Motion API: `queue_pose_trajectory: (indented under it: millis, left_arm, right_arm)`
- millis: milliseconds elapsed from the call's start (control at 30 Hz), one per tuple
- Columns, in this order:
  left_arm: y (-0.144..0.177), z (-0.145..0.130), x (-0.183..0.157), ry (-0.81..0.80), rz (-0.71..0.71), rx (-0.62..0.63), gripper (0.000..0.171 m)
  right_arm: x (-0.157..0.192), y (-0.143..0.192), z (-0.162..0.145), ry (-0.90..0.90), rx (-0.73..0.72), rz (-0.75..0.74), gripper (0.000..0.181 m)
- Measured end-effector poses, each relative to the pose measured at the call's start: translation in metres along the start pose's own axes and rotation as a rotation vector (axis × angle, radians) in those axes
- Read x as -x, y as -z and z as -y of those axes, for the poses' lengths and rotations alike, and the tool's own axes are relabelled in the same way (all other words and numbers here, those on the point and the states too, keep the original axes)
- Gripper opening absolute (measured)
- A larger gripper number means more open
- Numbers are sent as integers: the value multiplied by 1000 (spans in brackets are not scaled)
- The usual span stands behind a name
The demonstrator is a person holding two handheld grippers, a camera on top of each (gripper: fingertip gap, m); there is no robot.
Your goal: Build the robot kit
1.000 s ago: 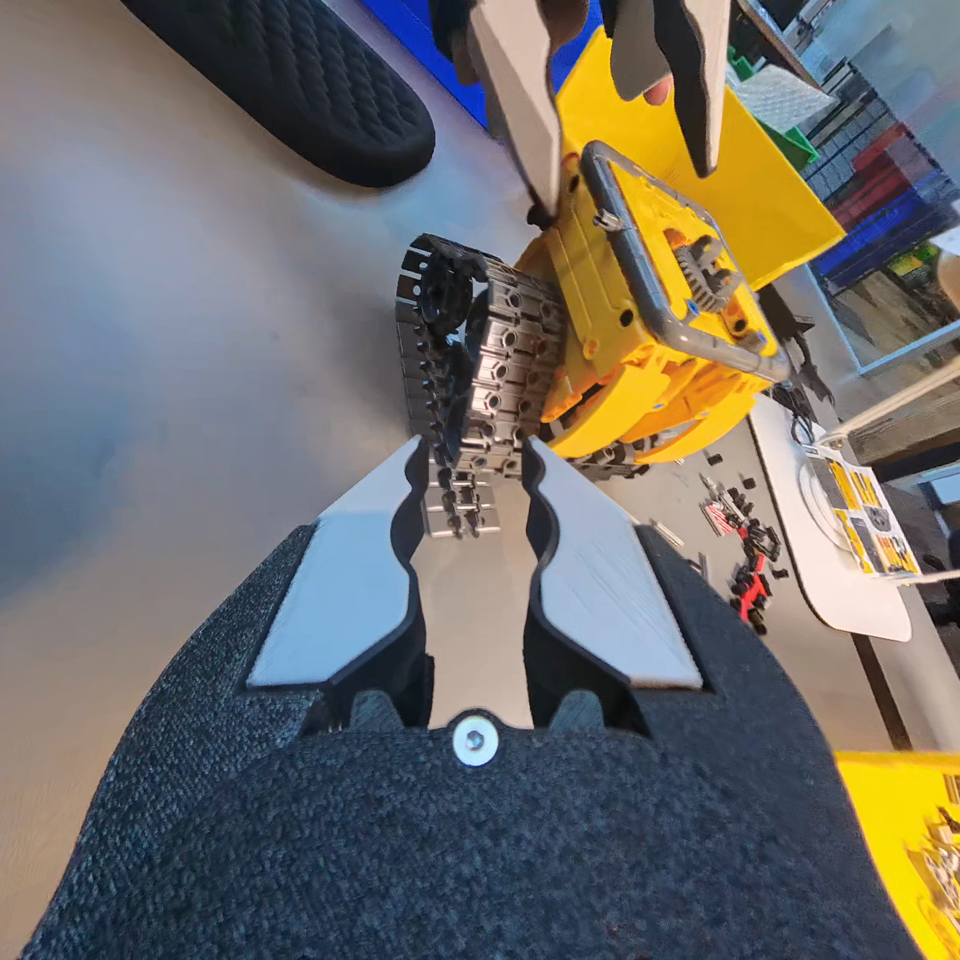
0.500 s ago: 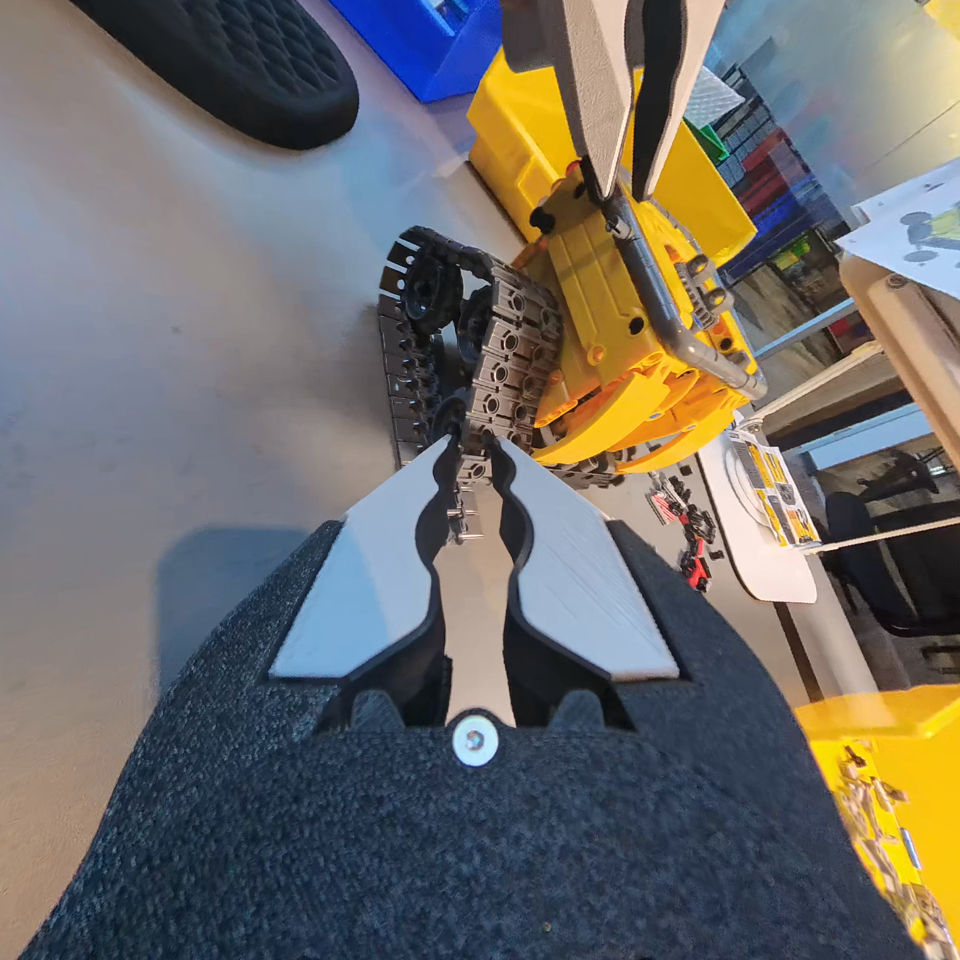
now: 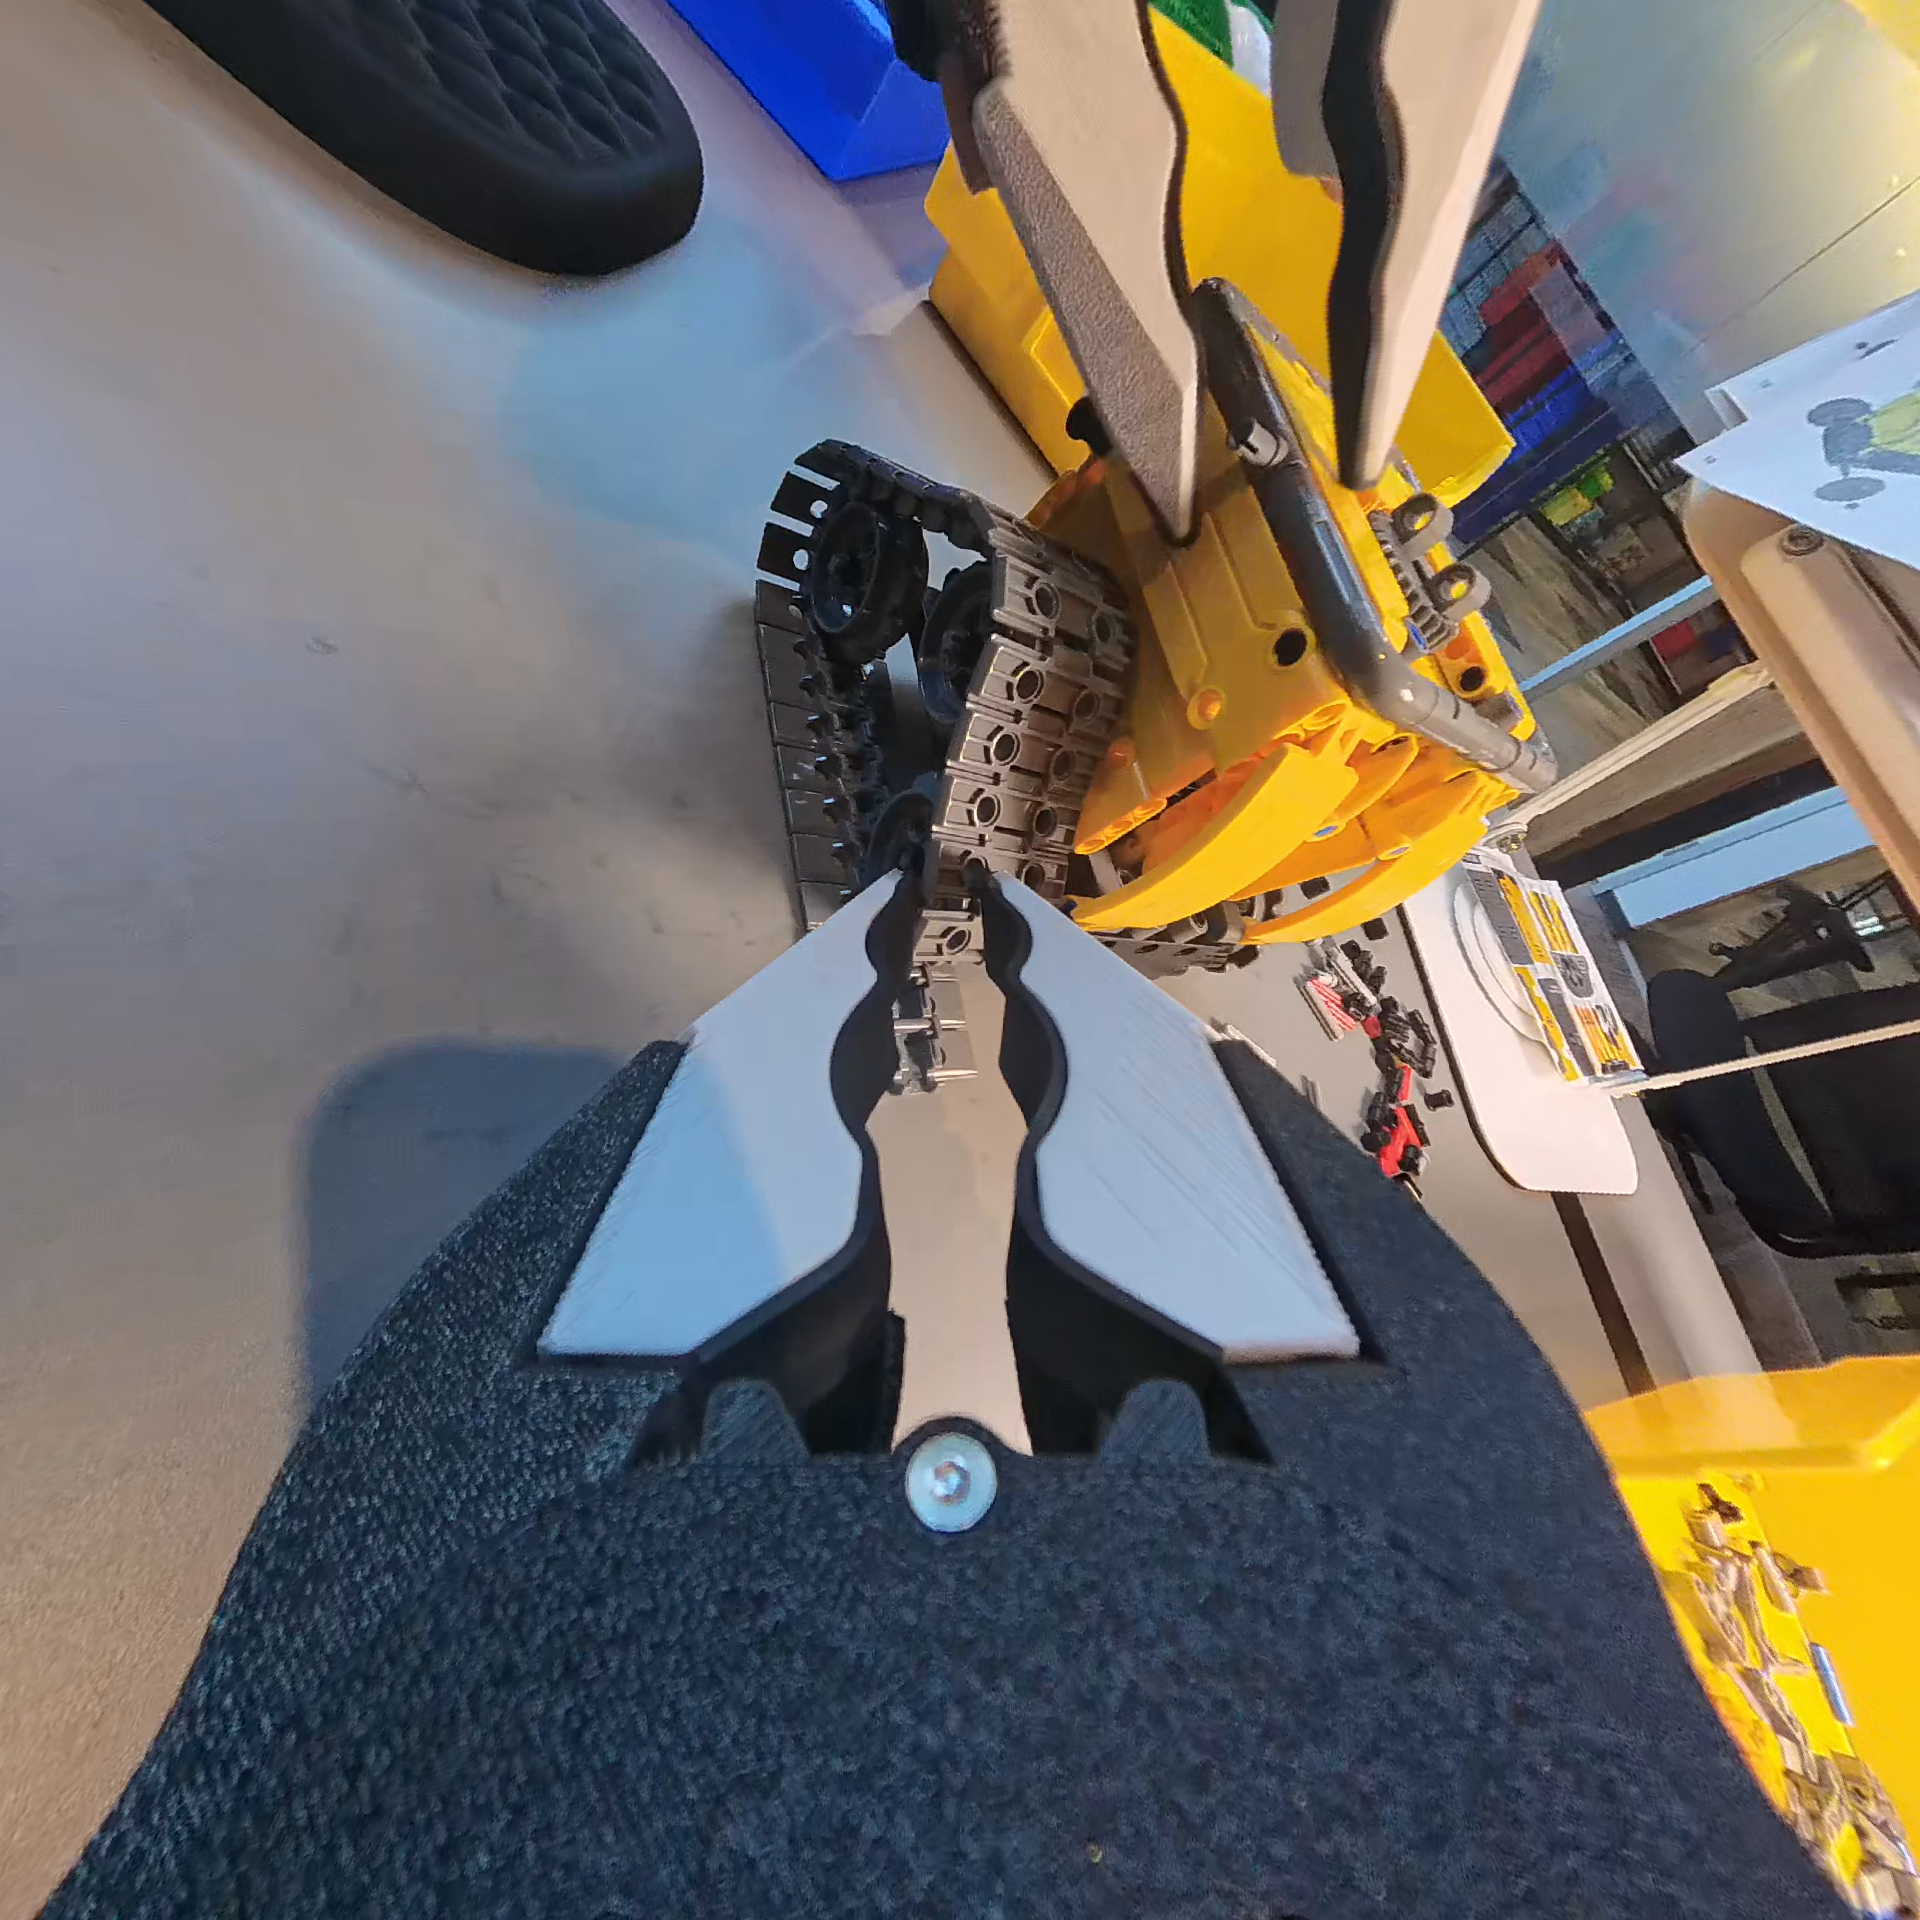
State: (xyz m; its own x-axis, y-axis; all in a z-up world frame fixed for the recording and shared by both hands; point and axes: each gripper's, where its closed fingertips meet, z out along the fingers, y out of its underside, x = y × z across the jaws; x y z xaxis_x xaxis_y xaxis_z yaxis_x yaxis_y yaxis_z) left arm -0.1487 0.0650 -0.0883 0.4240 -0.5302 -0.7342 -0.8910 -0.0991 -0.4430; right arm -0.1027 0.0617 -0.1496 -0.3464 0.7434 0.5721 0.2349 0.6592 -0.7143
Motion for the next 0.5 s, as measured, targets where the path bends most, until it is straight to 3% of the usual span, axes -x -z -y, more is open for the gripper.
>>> queue_pose_trajectory:
  millis: [167,500]
  left_arm:
    - [3,5,-2,-139,82,-22,10]
    - [14,7,17,53,-79,-23,8]
  right_arm:
    - [1,-1,0,-6,-5,13,12]
    - [-11,13,19,-46,-36,44,10]
